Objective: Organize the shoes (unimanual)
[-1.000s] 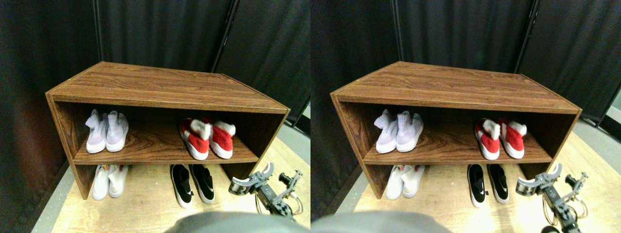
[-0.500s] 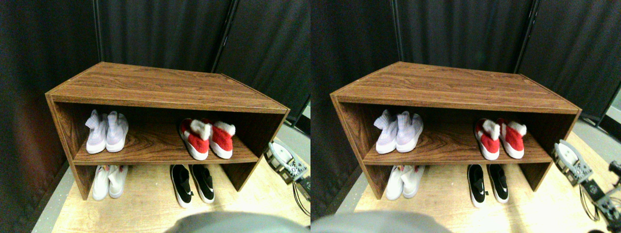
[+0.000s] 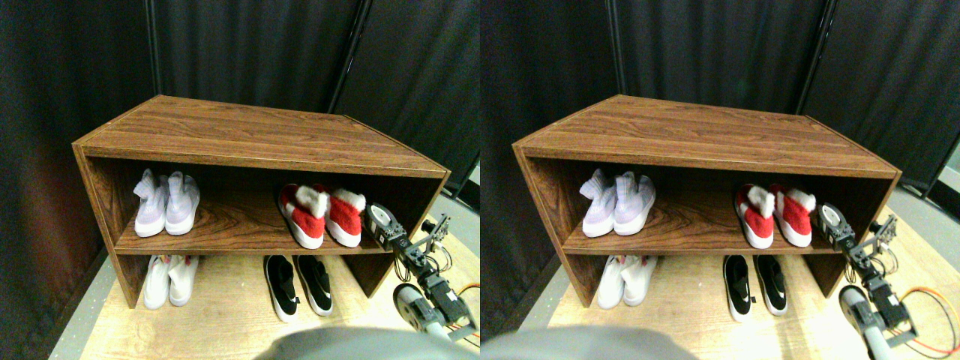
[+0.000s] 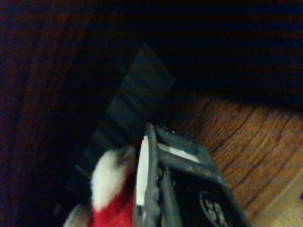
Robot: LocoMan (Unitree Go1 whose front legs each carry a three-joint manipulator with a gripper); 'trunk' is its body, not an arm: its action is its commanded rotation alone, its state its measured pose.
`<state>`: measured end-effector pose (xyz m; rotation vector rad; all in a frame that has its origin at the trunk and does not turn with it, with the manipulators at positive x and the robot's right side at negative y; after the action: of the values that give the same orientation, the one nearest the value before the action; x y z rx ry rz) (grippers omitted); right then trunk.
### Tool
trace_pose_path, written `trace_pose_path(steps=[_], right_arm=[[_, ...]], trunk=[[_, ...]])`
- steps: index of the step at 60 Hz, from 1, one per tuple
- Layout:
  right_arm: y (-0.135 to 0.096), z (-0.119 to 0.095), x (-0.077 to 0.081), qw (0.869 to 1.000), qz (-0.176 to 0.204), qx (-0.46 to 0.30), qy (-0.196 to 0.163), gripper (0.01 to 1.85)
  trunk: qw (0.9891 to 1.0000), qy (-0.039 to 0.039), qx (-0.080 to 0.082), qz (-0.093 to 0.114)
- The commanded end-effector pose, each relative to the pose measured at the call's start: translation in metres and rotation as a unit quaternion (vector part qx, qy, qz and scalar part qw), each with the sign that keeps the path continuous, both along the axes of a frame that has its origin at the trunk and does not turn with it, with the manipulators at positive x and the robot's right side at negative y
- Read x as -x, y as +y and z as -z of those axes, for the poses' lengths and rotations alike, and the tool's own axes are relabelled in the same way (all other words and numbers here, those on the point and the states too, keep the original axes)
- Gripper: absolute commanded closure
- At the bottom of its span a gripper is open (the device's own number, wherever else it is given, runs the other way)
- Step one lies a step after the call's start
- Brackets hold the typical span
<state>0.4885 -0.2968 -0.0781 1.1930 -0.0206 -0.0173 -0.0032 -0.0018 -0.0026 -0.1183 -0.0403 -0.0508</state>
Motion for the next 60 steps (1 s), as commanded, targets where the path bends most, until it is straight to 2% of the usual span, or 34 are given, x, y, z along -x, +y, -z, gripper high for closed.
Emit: trace_pose_path(steps=[1, 9, 16, 28, 33, 44, 48, 60], right_arm=[[-0.004, 0.005, -0.012, 1.0, 0.004, -0.011, -0.009, 1.8], [-0.006, 0.013, -0.021, 0.999, 0.028, -0.024, 0.004, 1.8], [-0.002, 0.015, -0.023, 0.999, 0.031, -0.029, 0.009, 1.8], [0.016, 0.018, -0.023, 0.999, -0.004, -0.036, 0.017, 1.8], [0.029, 0.019, -0.024, 0.999, -0.036, -0.02, 0.027, 1.8], [0.051, 0.027, -0.025, 0.997, -0.07, -0.018, 0.04, 1.8], [0.054, 0.029, -0.026, 0.996, -0.073, -0.021, 0.045, 1.8], [0.055, 0.031, -0.024, 0.997, -0.051, -0.019, 0.05, 1.8]], trunk=[[1.0, 0.0064, 0.005, -0.005], [0.9999, 0.0063, 0.006, -0.008], [0.9999, 0.005, 0.007, -0.009], [0.9997, 0.007, 0.014, -0.019], [0.9995, 0.0085, 0.018, -0.024], [0.999, 0.0099, 0.025, -0.034], [0.999, 0.0089, 0.027, -0.036], [0.9991, 0.0095, 0.025, -0.034]])
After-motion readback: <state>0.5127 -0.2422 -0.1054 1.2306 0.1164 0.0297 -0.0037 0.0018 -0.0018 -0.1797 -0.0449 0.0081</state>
